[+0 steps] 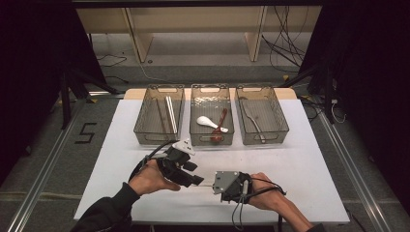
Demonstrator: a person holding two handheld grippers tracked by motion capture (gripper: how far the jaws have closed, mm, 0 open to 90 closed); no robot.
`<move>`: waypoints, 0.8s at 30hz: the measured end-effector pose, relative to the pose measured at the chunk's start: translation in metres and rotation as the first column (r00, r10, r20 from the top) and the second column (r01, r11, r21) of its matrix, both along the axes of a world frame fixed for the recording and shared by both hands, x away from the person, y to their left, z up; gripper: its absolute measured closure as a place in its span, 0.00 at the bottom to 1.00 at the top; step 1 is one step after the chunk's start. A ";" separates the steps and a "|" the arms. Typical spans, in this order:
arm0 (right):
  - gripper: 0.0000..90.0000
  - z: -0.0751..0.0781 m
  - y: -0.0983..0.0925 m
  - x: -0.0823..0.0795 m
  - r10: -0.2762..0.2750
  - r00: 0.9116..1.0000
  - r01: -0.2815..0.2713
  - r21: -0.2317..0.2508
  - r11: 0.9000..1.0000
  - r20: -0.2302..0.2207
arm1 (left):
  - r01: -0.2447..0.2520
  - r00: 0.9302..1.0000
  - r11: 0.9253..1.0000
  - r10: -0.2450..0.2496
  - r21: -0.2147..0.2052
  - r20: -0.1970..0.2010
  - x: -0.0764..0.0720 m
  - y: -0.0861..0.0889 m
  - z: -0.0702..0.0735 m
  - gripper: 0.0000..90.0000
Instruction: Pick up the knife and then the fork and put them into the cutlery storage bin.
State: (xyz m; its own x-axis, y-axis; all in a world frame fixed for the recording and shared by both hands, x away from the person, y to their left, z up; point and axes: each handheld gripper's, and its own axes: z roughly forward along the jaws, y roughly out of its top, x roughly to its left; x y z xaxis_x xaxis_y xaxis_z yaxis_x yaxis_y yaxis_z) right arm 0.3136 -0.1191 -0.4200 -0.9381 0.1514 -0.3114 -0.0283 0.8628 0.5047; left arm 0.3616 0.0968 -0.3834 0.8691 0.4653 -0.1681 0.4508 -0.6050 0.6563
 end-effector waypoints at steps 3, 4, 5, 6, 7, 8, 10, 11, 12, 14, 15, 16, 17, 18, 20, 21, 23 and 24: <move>0.98 0.000 -0.005 0.005 -0.043 0.999 0.043 0.009 0.999 -0.002 | -0.042 0.999 0.997 0.043 -0.072 0.012 0.004 0.012 0.007 0.41; 0.98 0.000 -0.007 0.007 -0.058 0.998 0.058 0.018 0.998 -0.003 | -0.054 0.998 0.994 0.056 -0.092 0.024 0.004 0.015 0.009 0.39; 0.98 0.001 -0.009 0.009 -0.066 0.998 0.066 0.012 0.998 -0.004 | -0.065 0.997 0.992 0.069 -0.108 0.037 0.005 0.018 0.011 0.37; 0.98 0.001 -0.011 0.011 -0.085 0.996 0.085 0.021 0.996 -0.003 | -0.073 0.995 0.990 0.080 -0.122 0.054 0.005 0.022 0.013 0.36; 0.98 0.002 -0.013 0.013 -0.103 0.995 0.103 0.024 0.994 -0.003 | -0.079 0.993 0.989 0.089 -0.128 0.076 0.004 0.025 0.014 0.36; 0.98 0.002 -0.016 0.015 -0.125 0.992 0.125 0.032 0.992 -0.001 | -0.091 0.991 0.987 0.104 -0.132 0.088 0.004 0.028 0.015 0.35; 0.97 0.004 -0.022 0.021 -0.161 0.987 0.161 0.045 0.986 0.002 | -0.115 0.987 0.980 0.131 -0.165 0.091 0.005 0.035 0.015 0.33; 0.97 0.005 -0.025 0.024 -0.182 0.983 0.182 0.053 0.982 0.001 | -0.129 0.984 0.974 0.148 -0.187 0.096 0.005 0.039 0.015 0.33; 0.97 0.006 -0.029 0.027 -0.205 0.979 0.204 0.062 0.977 0.000 | -0.138 0.982 0.970 0.160 -0.199 0.103 0.005 0.043 0.014 0.32; 0.98 0.009 -0.038 0.033 -0.245 0.970 0.245 0.082 0.966 -0.007 | -0.152 0.977 0.963 0.180 -0.222 0.113 0.005 0.051 0.012 0.32; 0.97 0.011 -0.042 0.036 -0.268 0.963 0.267 0.097 0.959 -0.008 | -0.160 0.975 0.960 0.190 -0.229 0.115 0.004 0.054 0.011 0.32; 0.97 0.013 -0.046 0.039 -0.290 0.957 0.290 0.112 0.950 -0.017 | -0.172 0.972 0.956 0.204 -0.238 0.116 0.004 0.058 0.009 0.32; 0.97 0.014 -0.051 0.043 -0.313 0.950 0.313 0.128 0.941 -0.024 | -0.184 0.969 0.952 0.217 -0.247 0.118 0.004 0.061 0.008 0.32; 0.97 0.016 -0.055 0.046 -0.331 0.943 0.332 0.142 0.933 -0.029 | -0.191 0.968 0.948 0.225 -0.255 0.114 0.003 0.065 0.006 0.32; 0.97 0.019 -0.063 0.051 -0.372 0.927 0.375 0.166 0.912 -0.052 | -0.208 0.962 0.942 0.246 -0.265 0.119 0.001 0.071 0.004 0.32; 0.97 0.021 -0.067 0.054 -0.388 0.920 0.392 0.182 0.902 -0.060 | -0.215 0.960 0.939 0.254 -0.270 0.121 0.001 0.074 0.002 0.31; 0.97 0.024 -0.075 0.059 -0.411 0.909 0.417 0.208 0.885 -0.075 | -0.221 0.956 0.934 0.264 -0.281 0.124 -0.001 0.079 0.000 0.30; 0.97 0.025 -0.078 0.062 -0.428 0.900 0.434 0.212 0.875 -0.077 | -0.225 0.955 0.931 0.269 -0.289 0.124 -0.002 0.082 -0.002 0.30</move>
